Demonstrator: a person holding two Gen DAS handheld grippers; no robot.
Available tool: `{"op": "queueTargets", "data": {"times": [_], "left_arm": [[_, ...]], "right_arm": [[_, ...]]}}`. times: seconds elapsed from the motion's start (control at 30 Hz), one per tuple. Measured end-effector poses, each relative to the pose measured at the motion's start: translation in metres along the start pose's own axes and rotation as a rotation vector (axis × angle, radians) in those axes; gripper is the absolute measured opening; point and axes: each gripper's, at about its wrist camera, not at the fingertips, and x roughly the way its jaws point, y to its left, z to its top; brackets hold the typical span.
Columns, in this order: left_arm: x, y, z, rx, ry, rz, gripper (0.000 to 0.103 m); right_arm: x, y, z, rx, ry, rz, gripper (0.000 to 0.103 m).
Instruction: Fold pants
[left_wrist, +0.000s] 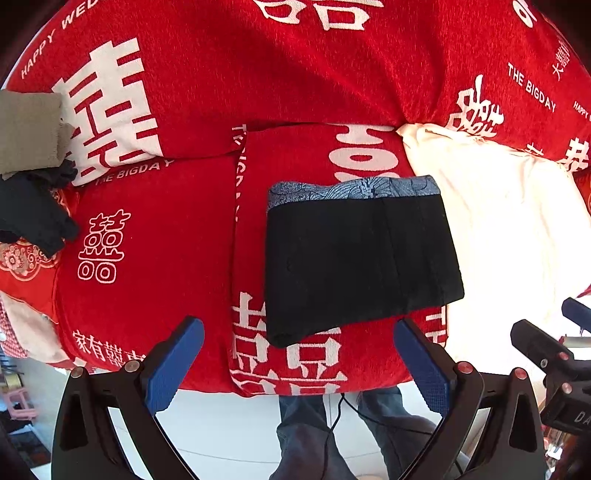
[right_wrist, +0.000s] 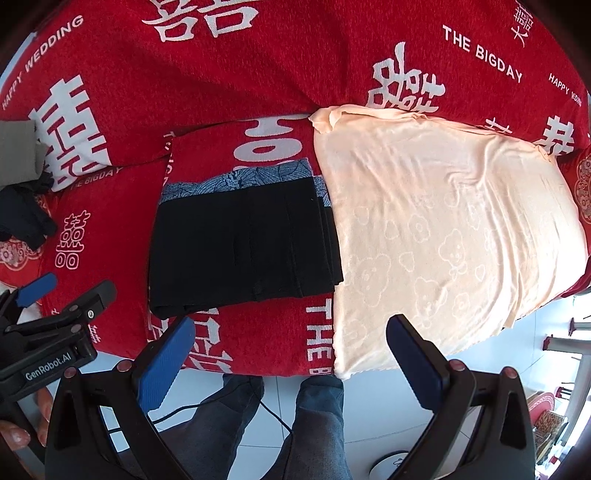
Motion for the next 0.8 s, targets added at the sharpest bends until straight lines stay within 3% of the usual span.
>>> {"op": "queueTargets", "data": {"times": [0.43,0.67,0.8], "left_arm": [[-0.0013,-0.0097,-0.0026,0.045,-0.022,-0.027,0.103],[0.0006,-0.0049,-0.0036,0.011,-0.017,-0.033,0.103],[-0.0057,-0.0032,-0.0043,0.004,-0.050,-0.089,0.103]], "right_arm": [[0.0018,-0.0050,0.0020,0.014,0.002,-0.007,0.103],[0.0031,-0.0035,0.0005,0.011,0.012,0.002,0.103],[0.0046,-0.0019,0.0005,0.006,0.016,0.002,0.103]]}}
